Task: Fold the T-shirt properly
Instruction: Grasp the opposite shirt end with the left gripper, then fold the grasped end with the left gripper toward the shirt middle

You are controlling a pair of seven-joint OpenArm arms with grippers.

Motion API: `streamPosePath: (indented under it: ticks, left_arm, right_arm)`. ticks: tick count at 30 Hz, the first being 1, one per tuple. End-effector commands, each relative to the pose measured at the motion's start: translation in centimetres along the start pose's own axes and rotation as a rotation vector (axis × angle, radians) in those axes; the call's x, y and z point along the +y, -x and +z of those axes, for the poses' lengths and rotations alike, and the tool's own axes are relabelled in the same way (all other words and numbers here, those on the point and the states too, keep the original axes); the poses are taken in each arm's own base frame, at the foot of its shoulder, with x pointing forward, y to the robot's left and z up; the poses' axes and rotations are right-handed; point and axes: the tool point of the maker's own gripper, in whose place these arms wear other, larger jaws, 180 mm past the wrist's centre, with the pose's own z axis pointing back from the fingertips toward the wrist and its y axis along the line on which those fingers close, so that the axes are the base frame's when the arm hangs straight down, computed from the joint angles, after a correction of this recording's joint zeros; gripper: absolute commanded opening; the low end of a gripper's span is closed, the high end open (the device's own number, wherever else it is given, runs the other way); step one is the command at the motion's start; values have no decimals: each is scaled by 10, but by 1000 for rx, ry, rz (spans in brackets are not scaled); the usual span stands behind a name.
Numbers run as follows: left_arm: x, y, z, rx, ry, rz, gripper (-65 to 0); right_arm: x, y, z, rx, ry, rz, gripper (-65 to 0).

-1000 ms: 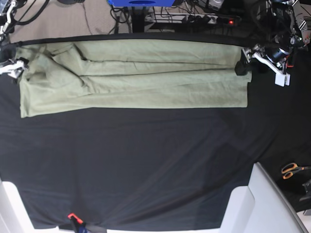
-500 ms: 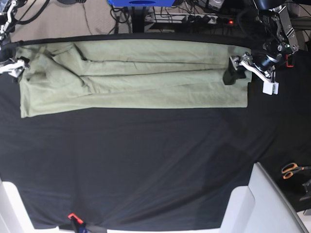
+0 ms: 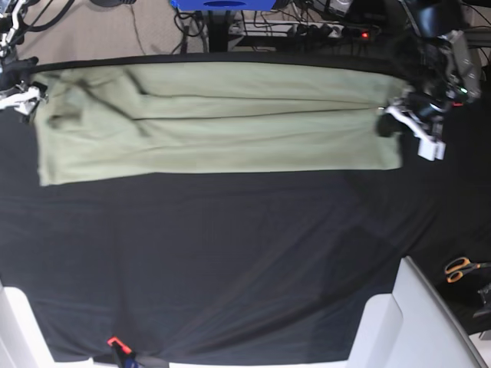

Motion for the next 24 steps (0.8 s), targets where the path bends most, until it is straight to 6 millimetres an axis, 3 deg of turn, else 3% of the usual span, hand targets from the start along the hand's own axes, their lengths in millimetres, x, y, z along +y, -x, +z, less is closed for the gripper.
streamPosePath:
  ticks: [1,4,9,11,16,24]
  left_arm:
    - [17,-28,18,-57,-47,-63,-650]
    - [27,-55,45,-113,-147,-134,-650]
    - [4,-74,77,-192,-252,-229,-650]
    - [-18,-70,74,-179,-271,-302,-650]
    - [-74,-33,47,-76,-264,-471,-650]
    - [-164,-2,10,-28,-77,-570,-650]
  right_arm:
    - [-5,-14,3,-46,8,14,-222]
    - [-6,-12,4,-42,8,14,-222]
    - [-5,-12,4,-43,8,12,-222]
    - [-5,-13,4,-44,7,12,-222]
    - [-5,-14,3,-46,7,11,-222]
    - [-5,-13,3,-44,7,11,-222]
